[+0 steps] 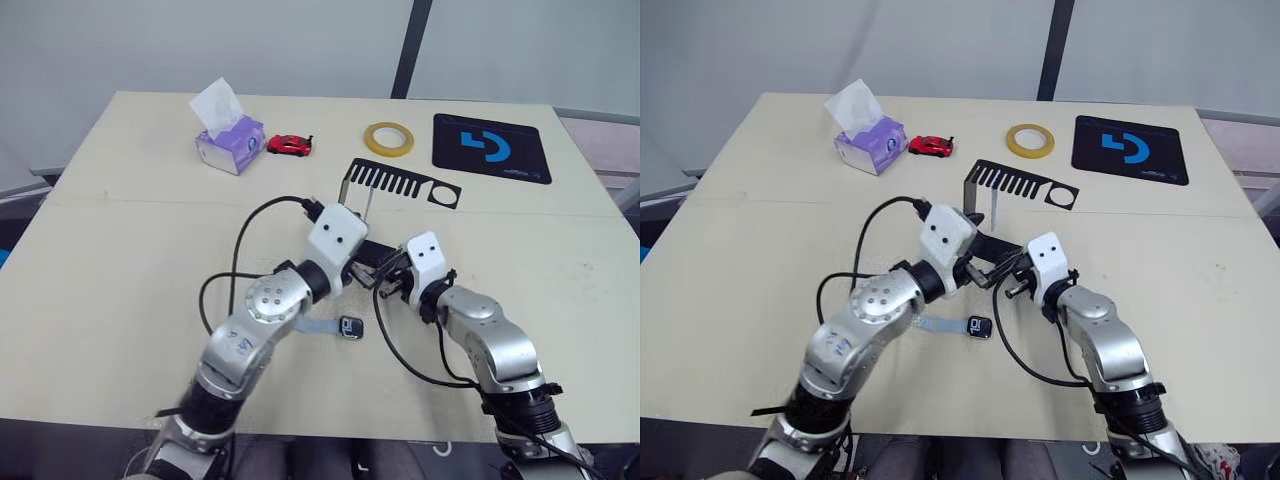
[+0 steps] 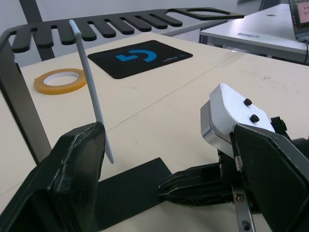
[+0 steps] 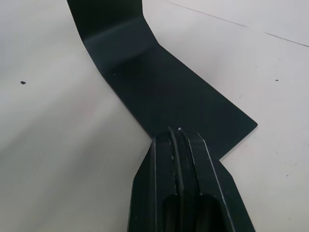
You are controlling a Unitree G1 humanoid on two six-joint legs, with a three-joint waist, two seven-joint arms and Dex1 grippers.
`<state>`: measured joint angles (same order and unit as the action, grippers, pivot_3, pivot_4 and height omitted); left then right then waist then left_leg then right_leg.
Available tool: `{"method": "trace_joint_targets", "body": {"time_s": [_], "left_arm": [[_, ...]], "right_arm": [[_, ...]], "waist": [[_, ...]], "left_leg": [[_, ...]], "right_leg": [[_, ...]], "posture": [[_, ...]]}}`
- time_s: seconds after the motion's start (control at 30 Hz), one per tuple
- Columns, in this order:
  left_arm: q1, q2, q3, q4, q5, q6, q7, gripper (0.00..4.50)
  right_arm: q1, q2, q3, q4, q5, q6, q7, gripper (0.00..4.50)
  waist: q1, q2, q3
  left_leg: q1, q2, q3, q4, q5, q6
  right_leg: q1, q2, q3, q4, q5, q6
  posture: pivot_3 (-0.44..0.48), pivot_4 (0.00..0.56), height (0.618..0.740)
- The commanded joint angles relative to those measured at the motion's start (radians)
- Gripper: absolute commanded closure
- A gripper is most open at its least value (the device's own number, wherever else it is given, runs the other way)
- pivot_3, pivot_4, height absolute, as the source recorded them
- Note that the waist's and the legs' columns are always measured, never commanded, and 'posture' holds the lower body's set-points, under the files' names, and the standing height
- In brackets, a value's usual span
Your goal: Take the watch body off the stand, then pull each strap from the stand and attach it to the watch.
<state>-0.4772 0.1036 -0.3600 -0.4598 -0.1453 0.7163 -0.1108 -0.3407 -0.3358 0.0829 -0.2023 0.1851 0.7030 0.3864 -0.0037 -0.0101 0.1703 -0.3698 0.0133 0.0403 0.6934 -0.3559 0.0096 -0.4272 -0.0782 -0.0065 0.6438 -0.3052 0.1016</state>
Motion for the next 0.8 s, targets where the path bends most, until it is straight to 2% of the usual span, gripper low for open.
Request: {"method": "trace_joint_targets", "body": {"time_s": [0.03, 0.37, 0.8], "left_arm": [[-0.006, -0.028, 0.013, -0.005, 0.058, -0.038, 0.046, 0.00], [-0.049, -0.141, 0.023, 0.151, 0.127, -0.085, 0.102, 0.00], [-0.129, -0.222, 0.039, 0.352, 0.184, -0.213, 0.119, 0.00]], "right_arm": [[0.029, 0.009, 0.013, -0.009, 0.000, 0.036, -0.006, 4.47], [0.034, 0.020, 0.024, -0.017, -0.003, 0.043, -0.009, 4.47], [0.026, 0.015, 0.033, 0.003, -0.013, 0.042, -0.008, 4.47]], "waist": [[0.000, 0.000, 0.000], [0.001, 0.000, 0.000], [0.001, -0.001, 0.000]], "left_leg": [[0.000, 0.000, 0.000, 0.000, 0.000, 0.000], [0.000, 0.000, 0.000, 0.000, 0.000, 0.000], [0.000, 0.000, 0.001, 0.000, 0.000, 0.000]], "right_leg": [[0.000, 0.000, 0.000, 0.000, 0.000, 0.000], [0.000, 0.000, 0.000, 0.000, 0.000, 0.000], [0.000, 0.000, -0.002, 0.000, 0.000, 0.000]], "posture": [[0.000, 0.150, 0.738], [0.000, 0.150, 0.738], [0.000, 0.150, 0.738]]}}
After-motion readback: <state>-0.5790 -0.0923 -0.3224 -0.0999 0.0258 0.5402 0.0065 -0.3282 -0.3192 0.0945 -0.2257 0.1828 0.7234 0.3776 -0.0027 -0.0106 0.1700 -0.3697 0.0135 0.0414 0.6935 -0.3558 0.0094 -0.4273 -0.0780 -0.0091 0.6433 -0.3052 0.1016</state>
